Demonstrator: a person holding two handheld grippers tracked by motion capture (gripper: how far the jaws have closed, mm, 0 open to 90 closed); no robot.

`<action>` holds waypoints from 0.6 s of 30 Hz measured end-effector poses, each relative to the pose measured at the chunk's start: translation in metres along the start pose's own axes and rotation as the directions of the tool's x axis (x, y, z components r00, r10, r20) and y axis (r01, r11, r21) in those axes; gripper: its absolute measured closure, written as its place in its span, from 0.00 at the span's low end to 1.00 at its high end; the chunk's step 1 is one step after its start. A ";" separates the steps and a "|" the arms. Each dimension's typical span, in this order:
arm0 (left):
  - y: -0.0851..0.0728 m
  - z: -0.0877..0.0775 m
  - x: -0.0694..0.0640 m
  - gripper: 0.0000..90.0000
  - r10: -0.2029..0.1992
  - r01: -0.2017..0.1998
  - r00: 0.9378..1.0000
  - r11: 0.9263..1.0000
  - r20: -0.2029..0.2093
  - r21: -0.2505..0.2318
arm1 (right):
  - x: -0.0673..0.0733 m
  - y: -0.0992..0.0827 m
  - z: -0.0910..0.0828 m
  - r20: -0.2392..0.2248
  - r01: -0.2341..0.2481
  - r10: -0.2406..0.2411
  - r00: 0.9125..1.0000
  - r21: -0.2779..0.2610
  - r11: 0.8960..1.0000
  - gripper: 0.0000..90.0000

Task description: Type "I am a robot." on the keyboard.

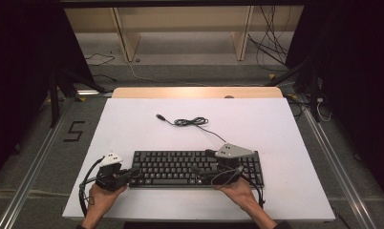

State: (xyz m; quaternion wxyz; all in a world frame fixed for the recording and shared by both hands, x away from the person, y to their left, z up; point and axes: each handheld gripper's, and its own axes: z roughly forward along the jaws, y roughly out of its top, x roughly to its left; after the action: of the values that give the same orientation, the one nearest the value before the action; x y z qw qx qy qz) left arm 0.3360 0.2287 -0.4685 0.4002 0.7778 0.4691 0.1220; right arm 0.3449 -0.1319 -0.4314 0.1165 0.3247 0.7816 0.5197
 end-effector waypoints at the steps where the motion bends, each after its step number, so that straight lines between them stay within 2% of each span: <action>1: 0.000 0.000 0.001 0.99 0.006 -0.006 1.000 1.000 -0.001 0.004 | 0.000 0.000 0.000 -0.001 0.000 0.000 1.000 0.001 1.000 0.24; 11: -0.001 0.002 0.003 0.99 -0.005 0.005 1.000 1.000 -0.010 0.016 | 0.002 -0.002 0.000 -0.005 0.005 -0.005 1.000 0.004 1.000 0.24; 18: -0.002 0.005 0.001 0.99 0.016 -0.015 1.000 0.998 -0.014 0.056 | 0.003 -0.002 0.000 -0.005 0.006 -0.006 1.000 0.004 1.000 0.24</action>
State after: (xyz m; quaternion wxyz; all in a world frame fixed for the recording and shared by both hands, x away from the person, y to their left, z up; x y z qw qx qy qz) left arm 0.3386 0.2275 -0.4736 0.3741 0.7914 0.4689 0.1177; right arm 0.3423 -0.1305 -0.4329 0.1156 0.3214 0.7839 0.5185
